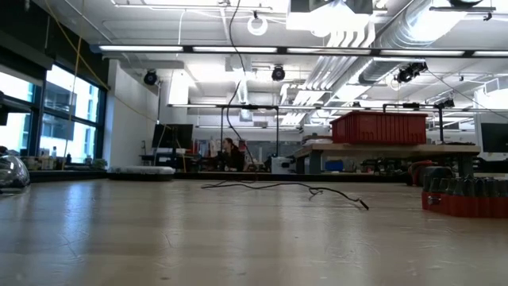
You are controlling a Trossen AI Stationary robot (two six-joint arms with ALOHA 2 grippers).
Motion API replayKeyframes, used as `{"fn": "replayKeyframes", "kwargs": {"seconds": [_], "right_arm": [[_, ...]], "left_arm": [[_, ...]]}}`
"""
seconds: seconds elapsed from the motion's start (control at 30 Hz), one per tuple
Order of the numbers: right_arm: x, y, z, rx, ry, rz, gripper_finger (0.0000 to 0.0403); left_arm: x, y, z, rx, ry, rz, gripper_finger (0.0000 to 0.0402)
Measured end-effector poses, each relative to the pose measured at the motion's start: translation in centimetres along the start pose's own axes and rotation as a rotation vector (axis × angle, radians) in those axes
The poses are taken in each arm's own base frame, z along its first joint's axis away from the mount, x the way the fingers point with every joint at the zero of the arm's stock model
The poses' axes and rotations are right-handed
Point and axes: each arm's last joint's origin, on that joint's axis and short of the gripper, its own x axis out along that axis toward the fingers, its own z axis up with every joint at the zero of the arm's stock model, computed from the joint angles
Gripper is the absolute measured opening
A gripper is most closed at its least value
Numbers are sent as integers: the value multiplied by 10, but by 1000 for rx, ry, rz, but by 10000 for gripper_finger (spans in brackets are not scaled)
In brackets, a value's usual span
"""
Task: Coil cords
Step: Coil the black wire into the spool
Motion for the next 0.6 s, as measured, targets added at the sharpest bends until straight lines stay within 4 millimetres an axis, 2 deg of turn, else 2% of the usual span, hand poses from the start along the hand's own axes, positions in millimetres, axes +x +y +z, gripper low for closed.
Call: {"fn": "replayKeyframes", "kwargs": {"seconds": [0.2,0.47,0.6], "right_arm": [[-1,2,2,-5,-8,0,159],[0,-2,2,-5,-9,-44,17],[1,-3,1,37,-13,-28,9]], "left_arm": [[0,0,0,8,-1,1,1],[0,0,0,7,-4,5,1],[0,0,0,1,-4,5,1]]}}
